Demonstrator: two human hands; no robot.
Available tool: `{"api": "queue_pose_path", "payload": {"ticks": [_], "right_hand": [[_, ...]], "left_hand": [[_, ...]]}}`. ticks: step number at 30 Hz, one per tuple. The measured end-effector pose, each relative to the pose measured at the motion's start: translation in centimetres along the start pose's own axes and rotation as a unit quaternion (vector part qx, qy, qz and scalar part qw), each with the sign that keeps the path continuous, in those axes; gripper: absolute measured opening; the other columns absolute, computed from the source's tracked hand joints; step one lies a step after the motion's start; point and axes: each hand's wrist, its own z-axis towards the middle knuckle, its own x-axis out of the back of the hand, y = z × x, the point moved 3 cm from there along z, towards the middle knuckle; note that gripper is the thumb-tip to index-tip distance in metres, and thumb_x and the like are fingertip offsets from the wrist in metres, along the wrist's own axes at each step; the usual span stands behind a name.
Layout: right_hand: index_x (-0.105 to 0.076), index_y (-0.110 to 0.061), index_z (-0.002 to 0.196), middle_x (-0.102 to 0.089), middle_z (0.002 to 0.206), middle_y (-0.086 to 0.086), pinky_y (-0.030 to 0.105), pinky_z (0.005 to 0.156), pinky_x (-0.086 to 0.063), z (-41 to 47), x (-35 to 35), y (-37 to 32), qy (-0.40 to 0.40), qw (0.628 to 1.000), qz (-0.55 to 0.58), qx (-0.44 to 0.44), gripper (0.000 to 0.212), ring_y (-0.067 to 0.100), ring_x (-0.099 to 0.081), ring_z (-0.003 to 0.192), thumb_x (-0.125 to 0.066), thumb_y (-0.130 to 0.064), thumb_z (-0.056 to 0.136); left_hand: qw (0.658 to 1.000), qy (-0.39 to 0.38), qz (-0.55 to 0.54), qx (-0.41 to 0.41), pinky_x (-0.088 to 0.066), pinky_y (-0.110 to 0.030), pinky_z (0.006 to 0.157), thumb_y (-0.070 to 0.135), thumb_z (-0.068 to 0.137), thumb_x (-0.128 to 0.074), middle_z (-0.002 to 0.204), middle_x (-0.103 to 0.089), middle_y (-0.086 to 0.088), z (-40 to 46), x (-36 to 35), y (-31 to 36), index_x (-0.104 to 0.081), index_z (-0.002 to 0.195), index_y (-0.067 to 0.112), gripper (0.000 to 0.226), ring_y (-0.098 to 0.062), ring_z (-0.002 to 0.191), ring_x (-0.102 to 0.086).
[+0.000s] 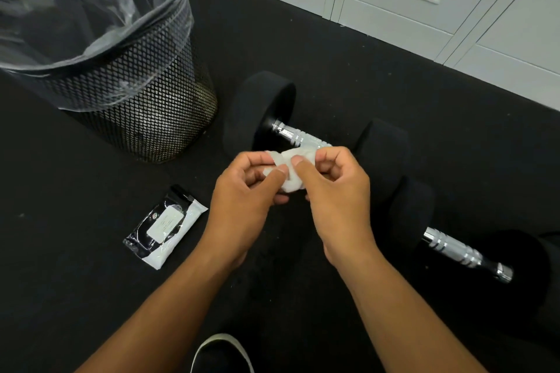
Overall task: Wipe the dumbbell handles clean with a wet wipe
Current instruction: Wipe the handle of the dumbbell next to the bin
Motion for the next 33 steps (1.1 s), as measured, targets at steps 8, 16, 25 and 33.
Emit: {"api": "queue_pose_path", "payload": {"ticks": [8, 16, 25, 33], "right_hand": [[-0.076, -0.026, 0.113, -0.076, 0.100, -0.012, 0.024, 0.084, -0.061, -1.1, -1.3, -1.6, -0.091, 0.987, -0.089, 0.097, 0.020, 0.000, -0.072, 0.094, -0.068, -0.018, 0.097], [-0.068, -0.024, 0.121, -0.071, 0.111, -0.005, 0.032, 0.078, -0.064, -0.7, -2.8, -4.2, -0.138, 0.982, 0.012, 0.124, 0.037, 0.013, -0.075, 0.091, -0.075, -0.006, 0.089], [-0.075, -0.022, 0.103, -0.076, 0.096, -0.002, 0.028, 0.077, -0.062, -0.9, -7.5, -8.3, -0.222, 0.952, 0.007, 0.213, 0.023, 0.013, -0.075, 0.090, -0.074, -0.004, 0.090], [-0.074, -0.021, 0.091, -0.074, 0.082, -0.007, 0.017, 0.070, -0.056, 0.2, -13.0, -11.2, -0.208, 0.944, -0.006, 0.257, 0.017, 0.008, -0.074, 0.079, -0.078, -0.005, 0.087]], "left_hand": [[0.999, 0.007, 0.014, -0.045, -0.058, -0.041, 0.095, 0.030, 0.097, -0.064, 0.108, -0.078, 0.002, -0.4, 0.4, 1.7, -0.068, 0.129, 0.019, 0.033, -0.013, 0.103, -0.074], [0.993, 0.022, 0.020, -0.114, -0.061, -0.044, 0.088, 0.019, 0.101, -0.060, 0.103, -0.077, -0.004, -0.7, 2.5, 4.8, -0.074, 0.113, 0.018, 0.019, -0.023, 0.099, -0.074], [0.983, 0.102, -0.067, -0.135, -0.061, -0.030, 0.077, 0.003, 0.088, -0.073, 0.099, -0.074, -0.008, -0.2, 6.6, 8.7, -0.063, 0.103, 0.014, 0.021, -0.022, 0.089, -0.075], [0.980, 0.088, -0.027, -0.177, -0.060, -0.046, 0.092, 0.005, 0.095, -0.067, 0.095, -0.078, -0.010, 1.3, 10.8, 12.4, -0.071, 0.101, 0.009, 0.009, -0.026, 0.092, -0.076]]}}
